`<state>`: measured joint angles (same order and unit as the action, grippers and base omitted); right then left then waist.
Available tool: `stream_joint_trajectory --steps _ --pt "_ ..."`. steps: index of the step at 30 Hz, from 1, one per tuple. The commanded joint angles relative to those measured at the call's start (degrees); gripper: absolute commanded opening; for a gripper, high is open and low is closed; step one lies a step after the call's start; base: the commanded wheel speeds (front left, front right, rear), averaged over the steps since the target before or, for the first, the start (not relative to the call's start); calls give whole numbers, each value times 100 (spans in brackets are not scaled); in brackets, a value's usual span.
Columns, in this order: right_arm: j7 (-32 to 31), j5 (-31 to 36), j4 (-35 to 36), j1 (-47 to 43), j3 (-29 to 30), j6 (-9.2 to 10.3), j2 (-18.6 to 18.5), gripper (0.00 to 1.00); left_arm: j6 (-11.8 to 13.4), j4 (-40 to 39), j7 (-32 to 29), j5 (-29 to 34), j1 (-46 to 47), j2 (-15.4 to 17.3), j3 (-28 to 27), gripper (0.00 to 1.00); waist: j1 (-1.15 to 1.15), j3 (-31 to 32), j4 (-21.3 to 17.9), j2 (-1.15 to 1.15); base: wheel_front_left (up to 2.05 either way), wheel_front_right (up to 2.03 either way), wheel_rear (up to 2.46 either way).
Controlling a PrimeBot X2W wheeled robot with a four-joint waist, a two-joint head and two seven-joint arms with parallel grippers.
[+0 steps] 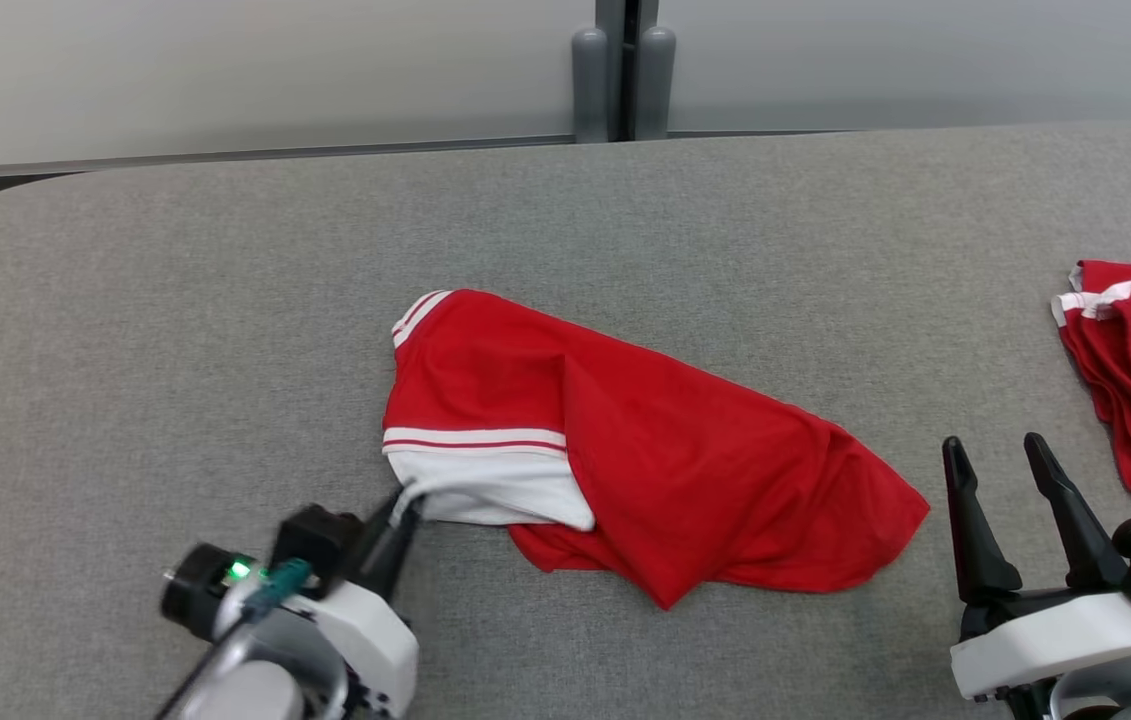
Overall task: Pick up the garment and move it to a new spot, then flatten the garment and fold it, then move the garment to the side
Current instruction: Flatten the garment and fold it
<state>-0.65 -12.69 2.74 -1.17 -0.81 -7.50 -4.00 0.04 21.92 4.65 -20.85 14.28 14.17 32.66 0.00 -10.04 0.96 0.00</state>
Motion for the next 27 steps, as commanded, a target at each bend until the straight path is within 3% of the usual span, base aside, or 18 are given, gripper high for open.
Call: stream_joint_trajectory --steps 1,9,14,19,22,23,24,27 --pt "21 -31 5 6 36 3 0 100 153 -286 53 -37 -20 188 -177 0 0 25 59 0 0 0 0" --pt "8 -104 -55 -17 145 3 24 100 818 -1480 -112 -169 -467 943 -957 0 0 64 183 0 0 0 0" --pt "5 -142 -102 -19 188 3 27 100 1174 -1685 -263 -417 -968 1230 -1431 0 0 62 186 0 0 0 0" --pt "3 -141 -105 21 212 3 30 100 1241 -1454 -289 -707 -1315 1152 -1587 0 0 36 158 0 0 0 0" --pt "-4 -130 -81 53 235 3 34 100 1034 -1206 -235 -967 -1461 965 -1526 0 0 -4 155 0 0 0 0" --pt "-3 -116 -64 84 236 3 36 100 886 -957 -93 -1141 -1466 793 -1523 66 0 -23 158 0 0 0 0" --pt "-5 -95 -53 92 238 3 35 100 816 -827 -5 -1212 -1460 713 -1499 100 0 -29 162 0 0 0 0" --pt "-3 -71 1 97 243 3 27 100 647 -444 323 -1337 -1375 509 -1521 100 0 -11 190 0 0 0 0"
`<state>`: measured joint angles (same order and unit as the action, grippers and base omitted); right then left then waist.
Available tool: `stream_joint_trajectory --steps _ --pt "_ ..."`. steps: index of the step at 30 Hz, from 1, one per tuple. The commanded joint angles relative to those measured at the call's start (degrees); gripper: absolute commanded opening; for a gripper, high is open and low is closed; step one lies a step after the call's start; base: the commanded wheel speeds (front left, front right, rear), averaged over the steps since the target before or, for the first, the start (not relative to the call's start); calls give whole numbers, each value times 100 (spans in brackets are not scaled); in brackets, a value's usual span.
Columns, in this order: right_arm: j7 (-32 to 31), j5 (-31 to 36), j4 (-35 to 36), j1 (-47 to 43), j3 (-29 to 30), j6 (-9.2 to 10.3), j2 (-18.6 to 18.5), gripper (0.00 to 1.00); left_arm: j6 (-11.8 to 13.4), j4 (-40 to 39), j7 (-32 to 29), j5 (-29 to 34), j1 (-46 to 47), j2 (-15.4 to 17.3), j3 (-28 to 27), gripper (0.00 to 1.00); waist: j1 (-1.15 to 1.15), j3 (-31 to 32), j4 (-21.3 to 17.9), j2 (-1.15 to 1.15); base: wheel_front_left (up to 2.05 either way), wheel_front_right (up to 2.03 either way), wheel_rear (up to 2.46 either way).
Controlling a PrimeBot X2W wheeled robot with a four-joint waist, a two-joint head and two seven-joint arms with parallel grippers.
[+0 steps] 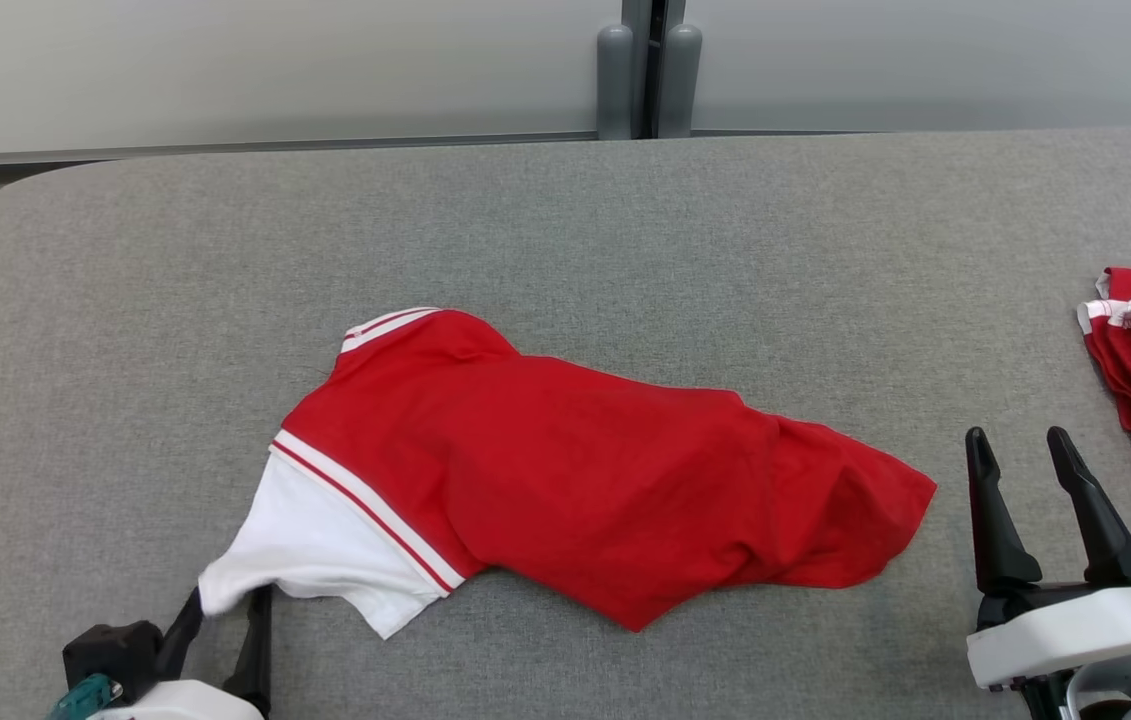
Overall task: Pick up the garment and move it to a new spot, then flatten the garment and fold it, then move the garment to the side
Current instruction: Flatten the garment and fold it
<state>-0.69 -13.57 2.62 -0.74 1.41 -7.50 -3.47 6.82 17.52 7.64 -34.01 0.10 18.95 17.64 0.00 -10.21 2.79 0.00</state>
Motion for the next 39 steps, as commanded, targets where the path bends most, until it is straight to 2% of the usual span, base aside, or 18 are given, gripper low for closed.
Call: stream_joint_trajectory --steps 1,6,10,18,23,29,39 --pt "-6 22 30 51 23 3 -26 100 -69 113 140 -69 72 -33 -47 100 0 15 18 0 0 0 0" --pt "-34 50 98 -12 34 3 -47 100 -219 422 573 -88 200 -138 -171 100 0 120 95 0 0 0 0" --pt "-103 72 184 -86 28 3 -34 100 -230 465 707 -3 245 -102 -336 100 0 218 132 0 0 0 0" --pt "-175 104 275 -260 -24 3 -75 100 -278 -209 759 382 269 -63 -491 100 0 526 137 0 0 0 0" --pt "-260 124 320 -403 -101 3 -101 100 -195 -739 720 631 134 -31 -323 100 0 765 73 0 0 0 0" --pt "-313 84 352 -513 -139 3 -128 100 -5 -1188 397 817 -9 42 -140 100 0 905 -1 0 0 0 0" --pt "-283 72 386 -498 -133 3 -89 100 132 -1477 228 873 -69 114 -103 100 0 871 -31 0 0 0 0"
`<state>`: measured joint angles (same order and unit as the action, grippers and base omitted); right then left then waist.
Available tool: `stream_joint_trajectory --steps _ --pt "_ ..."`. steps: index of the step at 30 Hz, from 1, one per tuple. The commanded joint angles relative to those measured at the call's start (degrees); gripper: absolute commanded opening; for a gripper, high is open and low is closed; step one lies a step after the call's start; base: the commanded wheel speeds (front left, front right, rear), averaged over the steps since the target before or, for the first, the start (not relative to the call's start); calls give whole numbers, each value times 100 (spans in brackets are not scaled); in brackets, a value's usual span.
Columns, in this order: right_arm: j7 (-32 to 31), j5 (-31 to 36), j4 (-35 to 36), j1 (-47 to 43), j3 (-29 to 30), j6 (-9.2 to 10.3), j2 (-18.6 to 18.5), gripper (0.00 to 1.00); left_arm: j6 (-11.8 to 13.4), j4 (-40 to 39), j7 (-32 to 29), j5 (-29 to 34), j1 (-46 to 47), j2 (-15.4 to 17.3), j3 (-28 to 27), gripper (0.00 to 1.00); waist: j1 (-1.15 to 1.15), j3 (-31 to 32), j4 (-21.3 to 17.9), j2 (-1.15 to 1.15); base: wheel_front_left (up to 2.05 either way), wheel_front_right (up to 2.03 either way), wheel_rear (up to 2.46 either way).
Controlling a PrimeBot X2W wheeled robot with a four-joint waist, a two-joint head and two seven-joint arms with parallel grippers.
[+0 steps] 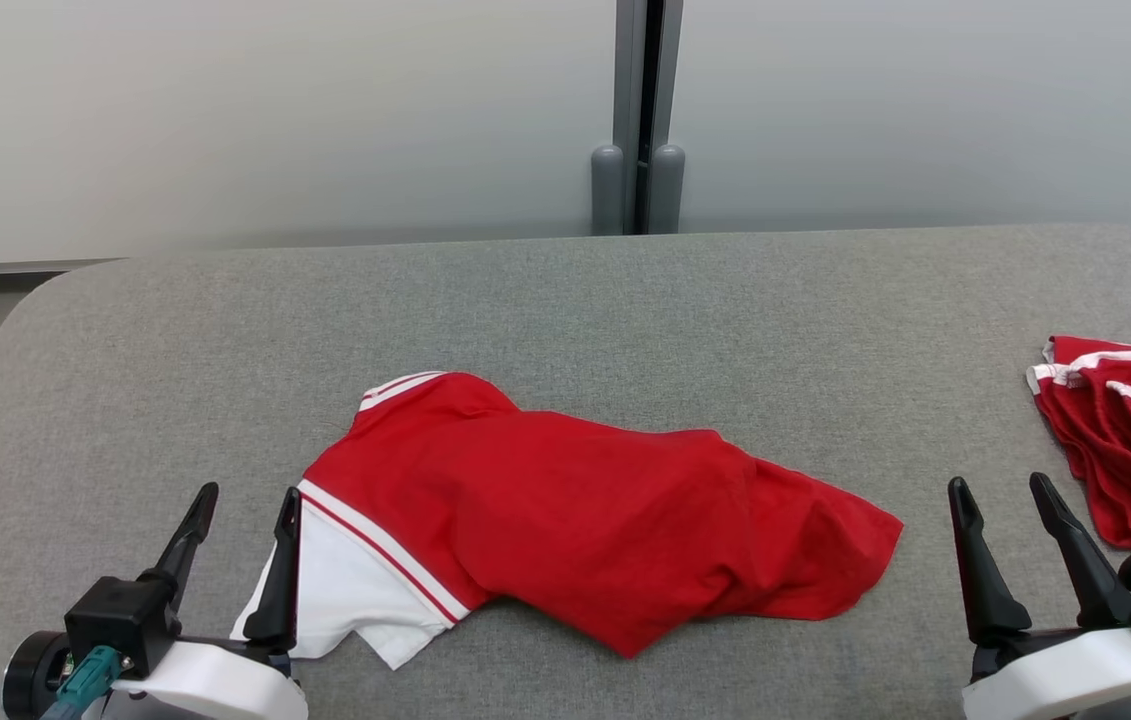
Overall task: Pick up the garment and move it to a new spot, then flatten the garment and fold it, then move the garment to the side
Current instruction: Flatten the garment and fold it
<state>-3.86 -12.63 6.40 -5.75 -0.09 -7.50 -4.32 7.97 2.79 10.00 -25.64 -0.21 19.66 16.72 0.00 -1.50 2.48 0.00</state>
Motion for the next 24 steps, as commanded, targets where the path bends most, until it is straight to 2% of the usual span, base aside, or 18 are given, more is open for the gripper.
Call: stream_joint_trajectory --steps 1,9,22,23,24 --pt "31 -19 5 7 17 3 -2 100 28 -19 -23 33 -37 46 -8 100 0 -1 2 0 0 0 0" --pt "-105 -43 -384 -122 9 3 -10 100 67 -149 -48 47 121 32 42 100 0 -118 87 0 0 0 0" --pt "32 -406 -2359 428 -392 3 54 100 28 -263 74 124 593 -80 150 100 0 -673 266 0 0 0 0" --pt "115 -471 -2445 523 -429 3 56 50 19 -253 79 127 606 -87 160 100 0 -690 275 0 0 0 0" --pt "146 -516 -2534 570 -481 3 58 23 13 -241 94 128 618 -89 169 100 0 -699 281 0 0 0 0"
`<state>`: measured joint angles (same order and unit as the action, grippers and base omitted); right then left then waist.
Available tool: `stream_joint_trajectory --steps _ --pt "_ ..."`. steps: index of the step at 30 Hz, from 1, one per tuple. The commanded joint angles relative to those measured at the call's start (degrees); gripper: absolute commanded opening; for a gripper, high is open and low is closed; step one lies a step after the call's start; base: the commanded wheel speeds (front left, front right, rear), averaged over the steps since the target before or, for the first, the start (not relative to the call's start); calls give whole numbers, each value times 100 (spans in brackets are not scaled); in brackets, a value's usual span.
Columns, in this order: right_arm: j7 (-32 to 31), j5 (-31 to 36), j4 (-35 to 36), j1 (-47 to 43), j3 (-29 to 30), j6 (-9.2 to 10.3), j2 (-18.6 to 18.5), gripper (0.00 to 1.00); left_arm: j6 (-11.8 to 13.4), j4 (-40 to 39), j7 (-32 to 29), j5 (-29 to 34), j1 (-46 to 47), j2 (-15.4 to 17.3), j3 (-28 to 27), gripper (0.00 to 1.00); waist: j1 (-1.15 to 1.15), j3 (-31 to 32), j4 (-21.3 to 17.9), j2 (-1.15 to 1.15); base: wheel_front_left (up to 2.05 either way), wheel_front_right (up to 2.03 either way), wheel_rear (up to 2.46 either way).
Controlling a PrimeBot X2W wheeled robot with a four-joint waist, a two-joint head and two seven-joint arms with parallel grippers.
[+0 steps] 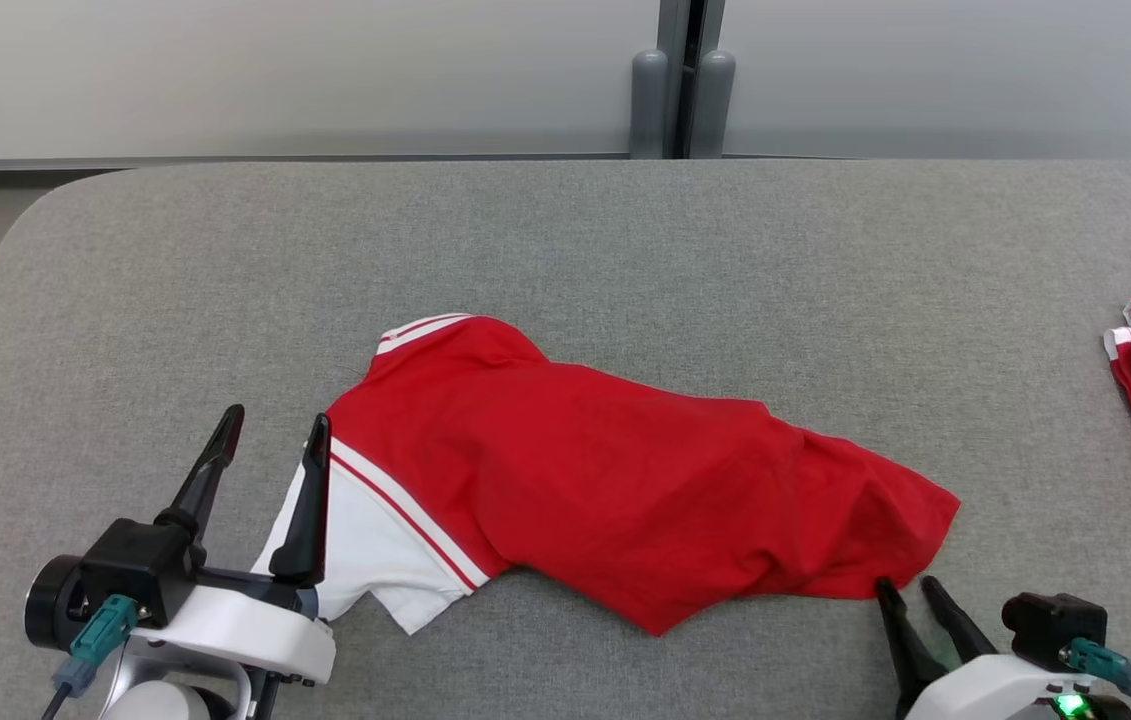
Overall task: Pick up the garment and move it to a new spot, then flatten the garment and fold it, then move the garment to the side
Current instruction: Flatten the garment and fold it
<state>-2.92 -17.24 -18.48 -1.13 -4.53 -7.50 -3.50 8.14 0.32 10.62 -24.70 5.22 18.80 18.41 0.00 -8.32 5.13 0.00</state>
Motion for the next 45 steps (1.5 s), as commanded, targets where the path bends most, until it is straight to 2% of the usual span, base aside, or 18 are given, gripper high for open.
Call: stream_joint_trajectory --steps 1,6,12,15,16,27,30,33,37,45 --pt "106 -89 -103 135 -70 3 -17 0 -5 18 46 38 88 5 -3 100 0 -24 15 0 0 0 0" --pt "428 -189 21 231 -70 3 -114 0 12 35 91 33 131 29 -28 100 0 -43 -20 0 0 0 0" --pt "640 -109 891 130 63 3 -282 0 54 -8 126 22 139 74 -69 100 0 -90 -130 0 0 0 0" --pt "531 -28 1507 63 152 3 -379 0 60 -37 144 15 165 85 -93 100 0 -125 -193 0 0 0 0" --pt "531 -28 1507 63 152 3 -379 0 60 -37 144 15 165 85 -93 100 0 -125 -193 0 0 0 0" --pt "-314 286 3974 15 817 3 -661 0 57 -21 235 -49 263 74 -130 100 0 -222 -289 0 0 0 0" --pt "-498 307 4267 94 998 3 -722 0 69 -12 255 -51 297 56 -134 100 0 -241 -283 0 0 0 0" --pt "-651 254 4243 192 1075 3 -789 0 69 -8 270 -53 351 34 -120 100 0 -287 -258 0 0 0 0" --pt "-750 113 3847 498 975 3 -880 0 24 0 283 -44 471 -14 -68 100 0 -425 -163 0 0 0 0" --pt "-675 -141 2396 1656 637 2 -1253 0 -124 110 347 13 969 -209 83 100 0 -981 225 0 0 0 0"
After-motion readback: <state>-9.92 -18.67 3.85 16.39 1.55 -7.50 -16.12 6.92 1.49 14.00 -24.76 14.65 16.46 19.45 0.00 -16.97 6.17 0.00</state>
